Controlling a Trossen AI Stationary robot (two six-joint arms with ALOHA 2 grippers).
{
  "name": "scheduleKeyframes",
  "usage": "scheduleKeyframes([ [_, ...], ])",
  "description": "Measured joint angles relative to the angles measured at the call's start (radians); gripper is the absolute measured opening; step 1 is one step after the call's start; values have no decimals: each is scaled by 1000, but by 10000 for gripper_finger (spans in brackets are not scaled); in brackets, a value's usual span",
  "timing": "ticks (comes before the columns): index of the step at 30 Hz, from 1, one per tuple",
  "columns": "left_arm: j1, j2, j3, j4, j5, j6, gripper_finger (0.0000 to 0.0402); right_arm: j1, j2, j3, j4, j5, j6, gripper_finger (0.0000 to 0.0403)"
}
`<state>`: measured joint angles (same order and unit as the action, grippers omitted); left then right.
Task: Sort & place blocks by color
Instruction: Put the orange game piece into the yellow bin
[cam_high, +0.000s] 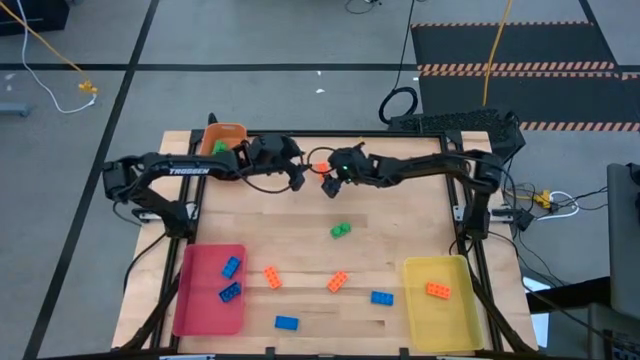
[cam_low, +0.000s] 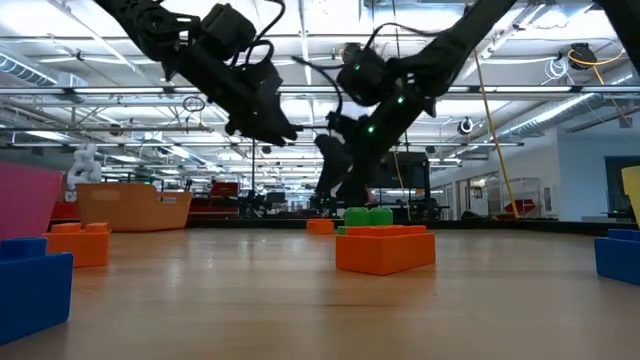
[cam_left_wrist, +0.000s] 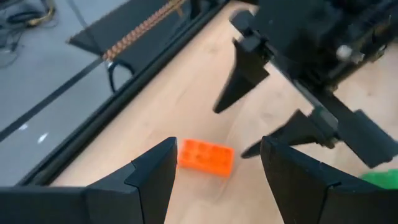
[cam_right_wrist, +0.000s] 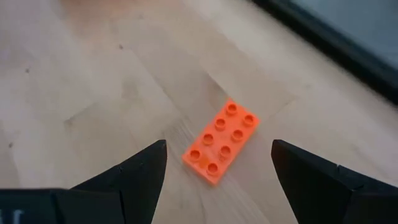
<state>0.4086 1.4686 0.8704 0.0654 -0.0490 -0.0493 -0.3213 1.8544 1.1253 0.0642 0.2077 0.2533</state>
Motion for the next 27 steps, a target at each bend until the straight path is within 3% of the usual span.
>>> scheduleKeyframes([
  [9,7,-46,-6,-92,-175,-92,232,-30,107,75,14,-53,22,286],
  [27,-97,-50,-40,-86,-247,-90,232,-33,138,106,-34,-2,26,286],
])
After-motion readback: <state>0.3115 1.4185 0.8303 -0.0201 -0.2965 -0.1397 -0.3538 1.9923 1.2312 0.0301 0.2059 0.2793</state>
